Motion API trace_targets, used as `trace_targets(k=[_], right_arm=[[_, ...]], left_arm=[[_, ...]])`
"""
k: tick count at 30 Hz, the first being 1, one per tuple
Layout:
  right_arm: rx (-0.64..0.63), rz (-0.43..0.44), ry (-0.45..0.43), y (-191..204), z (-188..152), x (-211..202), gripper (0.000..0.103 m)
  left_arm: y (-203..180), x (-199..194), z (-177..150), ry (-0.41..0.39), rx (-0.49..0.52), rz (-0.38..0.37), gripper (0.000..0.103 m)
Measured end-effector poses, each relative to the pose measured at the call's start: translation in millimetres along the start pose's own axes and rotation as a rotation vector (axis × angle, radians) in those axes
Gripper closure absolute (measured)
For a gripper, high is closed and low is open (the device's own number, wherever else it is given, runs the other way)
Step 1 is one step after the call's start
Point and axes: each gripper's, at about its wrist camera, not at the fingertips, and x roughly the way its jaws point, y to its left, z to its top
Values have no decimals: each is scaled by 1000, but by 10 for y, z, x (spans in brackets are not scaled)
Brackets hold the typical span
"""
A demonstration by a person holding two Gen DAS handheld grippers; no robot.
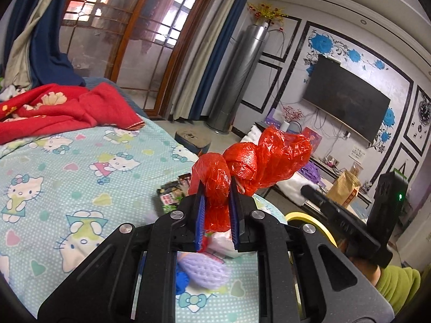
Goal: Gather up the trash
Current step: 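Carry both items over the yellow bin and open both tools to drop them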
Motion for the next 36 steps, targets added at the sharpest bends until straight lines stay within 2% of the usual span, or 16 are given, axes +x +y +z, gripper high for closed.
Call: trace_targets(k=[14, 24, 36], right_arm=[[42, -166, -9, -547, -128, -449, 90], [73, -374, -19, -1002, -259, -868, 90], [156, -545, -10, -1508, -496, -1251, 90]], left_arm=[[-456, 331, -126, 66, 75, -72, 93], [-879, 716, -239, 123, 117, -126, 93], [-1408, 1090, -413, 182, 202, -179, 93]])
